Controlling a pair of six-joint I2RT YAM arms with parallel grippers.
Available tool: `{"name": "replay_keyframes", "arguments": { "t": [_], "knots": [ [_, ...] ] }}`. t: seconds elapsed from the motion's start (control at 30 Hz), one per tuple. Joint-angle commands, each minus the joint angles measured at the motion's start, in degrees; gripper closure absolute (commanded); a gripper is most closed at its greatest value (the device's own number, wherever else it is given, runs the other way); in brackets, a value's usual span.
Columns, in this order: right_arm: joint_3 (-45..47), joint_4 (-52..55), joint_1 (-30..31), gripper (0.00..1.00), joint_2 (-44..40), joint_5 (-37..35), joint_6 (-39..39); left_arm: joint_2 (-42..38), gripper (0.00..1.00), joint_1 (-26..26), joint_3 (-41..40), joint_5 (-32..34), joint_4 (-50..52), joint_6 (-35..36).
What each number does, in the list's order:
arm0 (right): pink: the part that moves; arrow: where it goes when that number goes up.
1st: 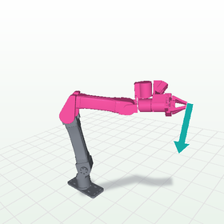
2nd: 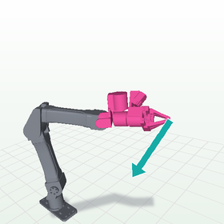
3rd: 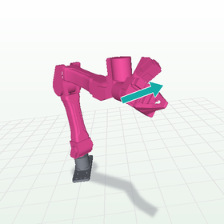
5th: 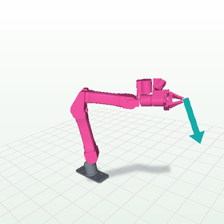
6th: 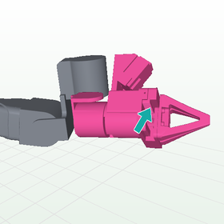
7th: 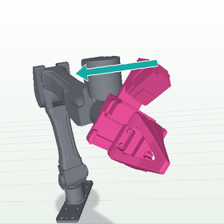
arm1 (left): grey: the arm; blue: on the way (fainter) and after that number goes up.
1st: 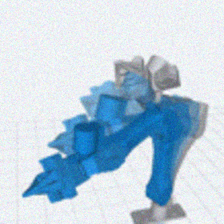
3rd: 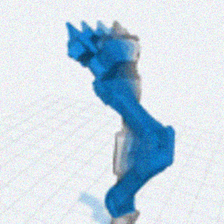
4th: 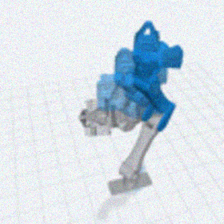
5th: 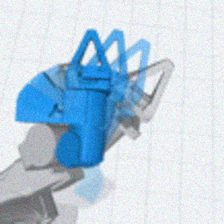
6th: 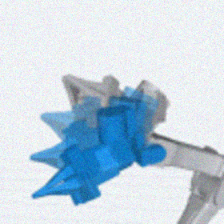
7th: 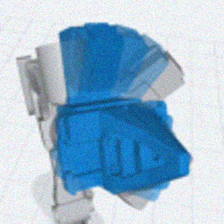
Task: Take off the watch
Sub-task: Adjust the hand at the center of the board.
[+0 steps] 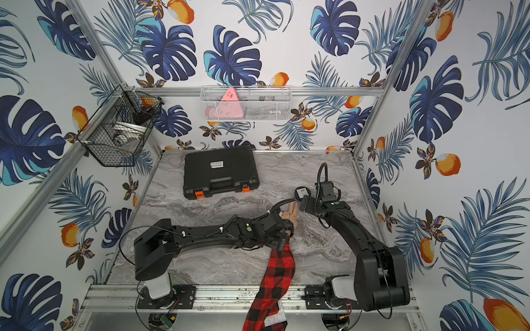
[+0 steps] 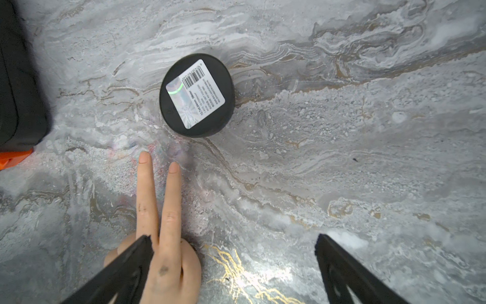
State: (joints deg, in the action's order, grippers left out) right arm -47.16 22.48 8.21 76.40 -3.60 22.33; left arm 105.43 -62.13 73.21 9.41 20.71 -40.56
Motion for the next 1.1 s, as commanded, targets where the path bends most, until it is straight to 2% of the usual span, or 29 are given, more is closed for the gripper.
{"name": "replay_keyframes", "arguments": {
  "t": [0.0,0.47,0.63,1.07],
  "knots": [
    [-0.08,0.99,-0.15,0.0,0.08,0.03,0.96,1.56,0.07,-0.19,1.77,-0.63,-0.76,-1.19],
    [-0.97,3.57,-0.22,0.0,-0.75,-2.56,2.48,12.92,0.07,-0.79,12.74,0.74,6.29,-2.42],
    [-2.48,5.46,-0.22,0.0,0.07,-1.53,4.25,13.85,0.11,-1.06,10.97,1.99,4.9,-3.45],
    [-3.32,6.86,0.13,0.0,-0.18,3.5,6.8,10.98,0.37,-1.07,4.61,3.42,-1.17,-2.78]
  ]
}}
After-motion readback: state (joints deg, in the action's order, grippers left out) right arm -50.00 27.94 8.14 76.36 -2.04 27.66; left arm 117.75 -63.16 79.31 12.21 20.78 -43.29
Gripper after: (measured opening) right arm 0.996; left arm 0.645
